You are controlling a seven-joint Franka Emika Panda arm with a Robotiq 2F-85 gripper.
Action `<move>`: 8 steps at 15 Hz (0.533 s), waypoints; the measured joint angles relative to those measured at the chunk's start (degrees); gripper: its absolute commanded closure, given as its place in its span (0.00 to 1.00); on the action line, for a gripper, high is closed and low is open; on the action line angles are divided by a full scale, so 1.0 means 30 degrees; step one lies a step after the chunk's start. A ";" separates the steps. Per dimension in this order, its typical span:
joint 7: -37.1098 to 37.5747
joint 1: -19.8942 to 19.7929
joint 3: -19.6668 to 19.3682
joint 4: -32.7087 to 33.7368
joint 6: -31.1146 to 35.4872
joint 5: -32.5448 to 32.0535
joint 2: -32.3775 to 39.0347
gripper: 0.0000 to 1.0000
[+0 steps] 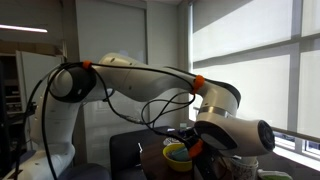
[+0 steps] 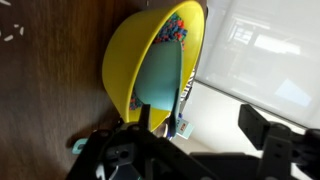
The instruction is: Remove the blue ladle from the yellow bowl and put it in the white plate
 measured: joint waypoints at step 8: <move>-0.0079 0.0232 0.0509 -0.0249 0.0141 -0.0549 -0.0343 0.34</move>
